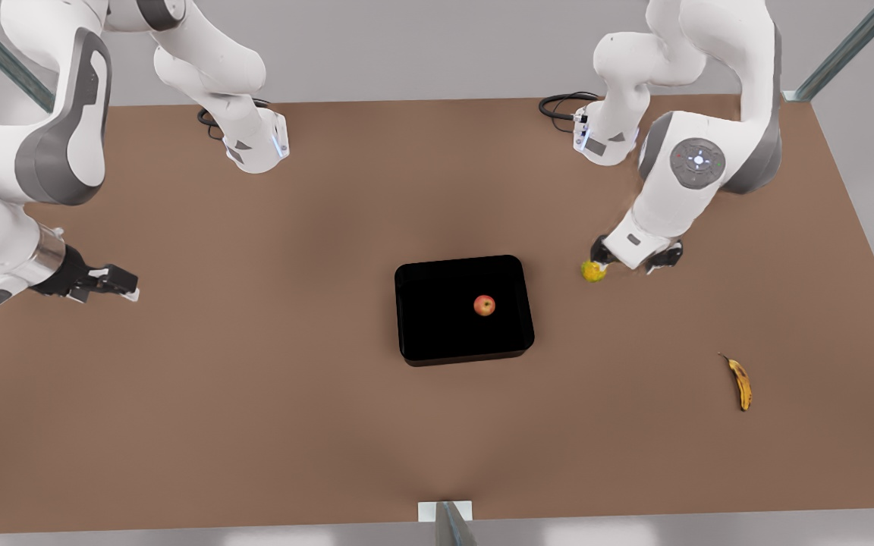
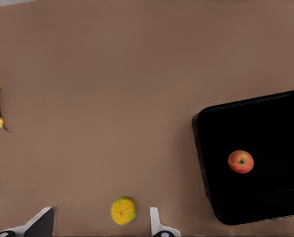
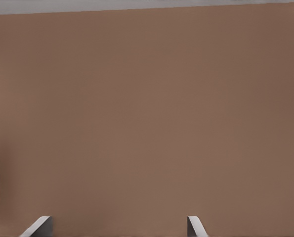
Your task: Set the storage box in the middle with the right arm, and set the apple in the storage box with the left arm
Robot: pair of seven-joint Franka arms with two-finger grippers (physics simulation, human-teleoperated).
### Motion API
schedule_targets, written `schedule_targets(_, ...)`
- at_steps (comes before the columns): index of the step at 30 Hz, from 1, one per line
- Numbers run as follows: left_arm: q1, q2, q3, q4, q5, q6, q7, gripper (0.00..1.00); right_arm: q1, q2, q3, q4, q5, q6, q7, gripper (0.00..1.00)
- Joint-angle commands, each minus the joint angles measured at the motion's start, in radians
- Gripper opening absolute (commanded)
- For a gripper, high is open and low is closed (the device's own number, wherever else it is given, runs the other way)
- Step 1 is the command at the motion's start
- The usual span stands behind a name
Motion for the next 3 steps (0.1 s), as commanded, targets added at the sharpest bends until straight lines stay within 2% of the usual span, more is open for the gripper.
schedule_targets(1,-0.005,0.0,0.02,0.033,-0.07,-0.035,0.02,1.0,-0.008,0.0,-0.002,0.0,0.0,0.001,-0.002,1.0)
schedule_targets(2,-0.004,0.0,0.043,0.1,-0.07,-0.092,0.023,1.0,-0.007,0.005,-0.002,0.0,0.0,0.01,-0.002,1.0)
schedule_targets(3,-0.005,-0.003,0.043,0.104,-0.07,-0.095,0.023,1.0,-0.004,0.011,0.002,-0.006,0.0,0.025,0.0,1.0)
